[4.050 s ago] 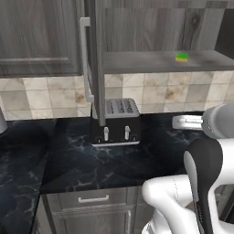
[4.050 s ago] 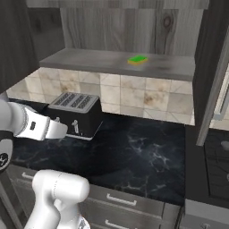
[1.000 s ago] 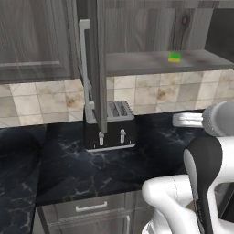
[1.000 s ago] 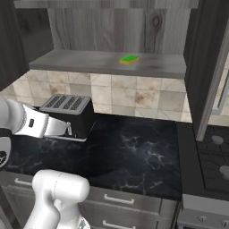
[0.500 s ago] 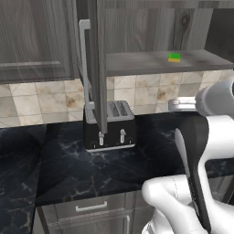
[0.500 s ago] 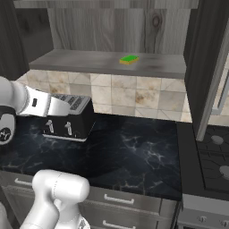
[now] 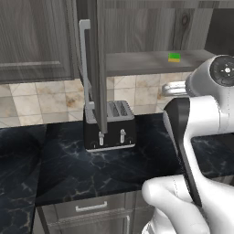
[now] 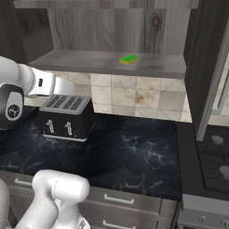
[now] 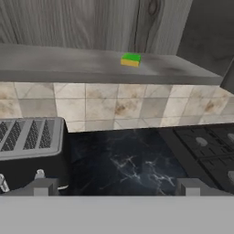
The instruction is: Locate and retrieve the dish brush and sponge from the cabinet. Place them next to the sink.
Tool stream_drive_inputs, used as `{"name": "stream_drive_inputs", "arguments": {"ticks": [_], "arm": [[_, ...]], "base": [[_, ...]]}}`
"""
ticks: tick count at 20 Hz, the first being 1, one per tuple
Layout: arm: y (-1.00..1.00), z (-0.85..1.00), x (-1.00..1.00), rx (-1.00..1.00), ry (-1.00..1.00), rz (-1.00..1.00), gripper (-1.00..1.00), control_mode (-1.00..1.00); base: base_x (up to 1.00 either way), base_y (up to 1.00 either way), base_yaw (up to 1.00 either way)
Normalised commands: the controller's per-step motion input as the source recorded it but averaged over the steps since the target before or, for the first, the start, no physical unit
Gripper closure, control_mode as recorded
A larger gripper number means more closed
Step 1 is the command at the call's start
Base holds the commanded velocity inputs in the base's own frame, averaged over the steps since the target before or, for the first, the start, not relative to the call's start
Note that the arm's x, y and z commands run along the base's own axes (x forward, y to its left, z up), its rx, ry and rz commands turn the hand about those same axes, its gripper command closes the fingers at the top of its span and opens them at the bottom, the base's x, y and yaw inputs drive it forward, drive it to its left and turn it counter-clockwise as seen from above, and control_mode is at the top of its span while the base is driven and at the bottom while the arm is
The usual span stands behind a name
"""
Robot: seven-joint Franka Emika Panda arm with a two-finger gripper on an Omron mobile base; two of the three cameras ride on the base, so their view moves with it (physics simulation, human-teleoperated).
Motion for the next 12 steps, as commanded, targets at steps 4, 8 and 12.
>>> {"name": "stream_drive_inputs", "arguments": {"ticks": [4, 8, 12], "arm": [[0.0, -0.03, 0.09, -0.01, -0.04, 0.0, -1.0, -1.0], [-0.29, 0.06, 0.22, 0.03, -0.08, 0.0, -1.0, -1.0], [-0.39, -0.1, 0.19, 0.01, -0.15, -0.06, -1.0, -1.0]], "base": [[0.0, 0.0, 0.0], [0.0, 0.0, 0.0], [0.0, 0.0, 0.0]]}}
